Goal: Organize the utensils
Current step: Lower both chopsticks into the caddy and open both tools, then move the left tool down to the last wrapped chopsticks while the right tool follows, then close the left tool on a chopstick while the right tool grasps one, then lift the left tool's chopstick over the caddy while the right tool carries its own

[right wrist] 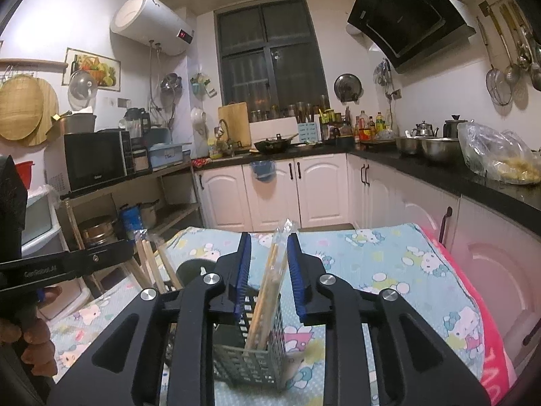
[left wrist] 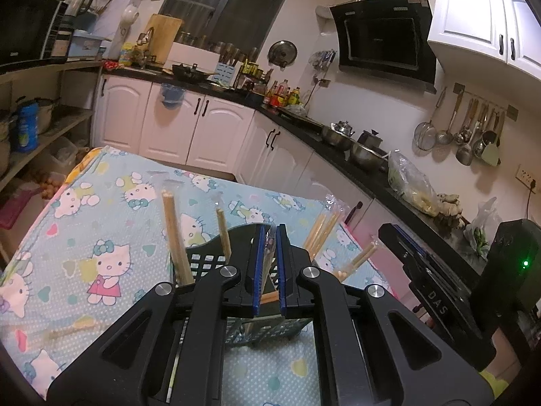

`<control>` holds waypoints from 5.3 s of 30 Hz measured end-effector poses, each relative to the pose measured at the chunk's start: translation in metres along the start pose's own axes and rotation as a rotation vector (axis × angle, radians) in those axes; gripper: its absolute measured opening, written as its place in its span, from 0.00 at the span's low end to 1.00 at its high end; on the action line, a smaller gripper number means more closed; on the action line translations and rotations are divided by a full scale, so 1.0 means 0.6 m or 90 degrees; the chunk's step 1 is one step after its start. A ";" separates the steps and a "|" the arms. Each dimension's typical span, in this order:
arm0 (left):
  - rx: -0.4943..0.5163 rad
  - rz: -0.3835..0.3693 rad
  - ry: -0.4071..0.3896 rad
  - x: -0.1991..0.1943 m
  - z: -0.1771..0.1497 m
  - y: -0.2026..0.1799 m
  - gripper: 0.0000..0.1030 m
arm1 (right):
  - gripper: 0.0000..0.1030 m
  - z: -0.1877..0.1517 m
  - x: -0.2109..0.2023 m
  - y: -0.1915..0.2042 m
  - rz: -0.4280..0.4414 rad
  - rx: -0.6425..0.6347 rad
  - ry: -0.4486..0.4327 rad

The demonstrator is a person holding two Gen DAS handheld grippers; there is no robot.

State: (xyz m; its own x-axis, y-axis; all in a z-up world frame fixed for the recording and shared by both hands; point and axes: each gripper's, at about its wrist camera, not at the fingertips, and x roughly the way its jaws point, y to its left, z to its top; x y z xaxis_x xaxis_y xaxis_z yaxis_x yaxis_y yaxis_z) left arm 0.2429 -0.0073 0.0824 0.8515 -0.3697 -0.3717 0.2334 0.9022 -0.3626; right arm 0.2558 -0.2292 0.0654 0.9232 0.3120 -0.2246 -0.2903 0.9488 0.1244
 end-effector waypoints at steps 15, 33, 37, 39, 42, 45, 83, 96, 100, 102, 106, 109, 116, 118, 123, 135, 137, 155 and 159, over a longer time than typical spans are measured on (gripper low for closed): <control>-0.021 0.007 0.030 -0.017 -0.023 0.010 0.36 | 0.39 -0.011 -0.029 0.008 0.007 0.000 0.037; -0.014 0.024 0.036 -0.051 -0.059 0.009 0.73 | 0.52 -0.041 -0.080 0.002 0.002 0.018 0.069; -0.009 0.028 0.038 -0.061 -0.072 0.009 0.82 | 0.54 -0.047 -0.092 -0.001 0.003 0.025 0.078; -0.008 0.031 0.039 -0.065 -0.078 0.009 0.85 | 0.55 -0.051 -0.097 -0.002 0.003 0.026 0.082; -0.012 0.037 0.045 -0.068 -0.088 0.014 0.89 | 0.57 -0.058 -0.106 -0.003 0.005 0.029 0.093; -0.016 0.044 0.052 -0.073 -0.099 0.019 0.89 | 0.58 -0.066 -0.113 -0.002 0.006 0.031 0.102; -0.028 0.083 0.220 -0.035 -0.235 0.055 0.89 | 0.59 -0.222 -0.090 -0.008 -0.009 0.022 0.361; -0.079 0.075 0.282 0.019 -0.256 0.092 0.54 | 0.51 -0.260 -0.026 -0.037 -0.033 0.056 0.435; -0.089 0.077 0.289 0.038 -0.248 0.101 0.52 | 0.50 -0.262 -0.012 -0.039 -0.033 0.062 0.439; -0.088 0.084 0.294 0.048 -0.243 0.104 0.48 | 0.49 -0.260 -0.005 -0.039 -0.034 0.061 0.442; -0.068 0.121 0.306 0.069 -0.234 0.103 0.39 | 0.40 -0.257 0.008 -0.041 -0.042 0.059 0.447; -0.052 0.148 0.310 0.087 -0.228 0.103 0.33 | 0.32 -0.255 0.012 -0.044 -0.048 0.060 0.448; -0.036 0.181 0.300 0.102 -0.217 0.108 0.13 | 0.16 -0.250 0.012 -0.058 -0.023 0.083 0.440; -0.053 0.176 0.295 0.098 -0.216 0.118 0.08 | 0.14 -0.247 0.009 -0.056 -0.007 0.092 0.437; -0.080 0.151 0.279 0.083 -0.211 0.130 0.02 | 0.10 -0.234 -0.003 -0.031 0.027 0.082 0.423; -0.074 0.085 0.180 -0.020 -0.153 0.097 0.02 | 0.09 -0.161 -0.047 0.045 0.098 0.044 0.358; -0.067 0.078 0.158 -0.038 -0.136 0.088 0.02 | 0.09 -0.144 -0.057 0.055 0.107 0.040 0.338; -0.005 0.035 0.010 -0.150 0.000 0.028 0.02 | 0.07 -0.003 -0.128 0.105 0.136 0.002 0.173; 0.008 0.029 -0.017 -0.165 0.028 0.016 0.02 | 0.07 0.025 -0.135 0.100 0.128 0.000 0.140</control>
State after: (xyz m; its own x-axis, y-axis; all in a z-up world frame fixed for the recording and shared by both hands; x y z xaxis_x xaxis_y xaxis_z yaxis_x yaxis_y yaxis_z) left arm 0.1687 0.0418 0.1299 0.8734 -0.3221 -0.3654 0.1998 0.9210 -0.3344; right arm 0.1674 -0.1981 0.1059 0.7709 0.4962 -0.3992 -0.4615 0.8673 0.1869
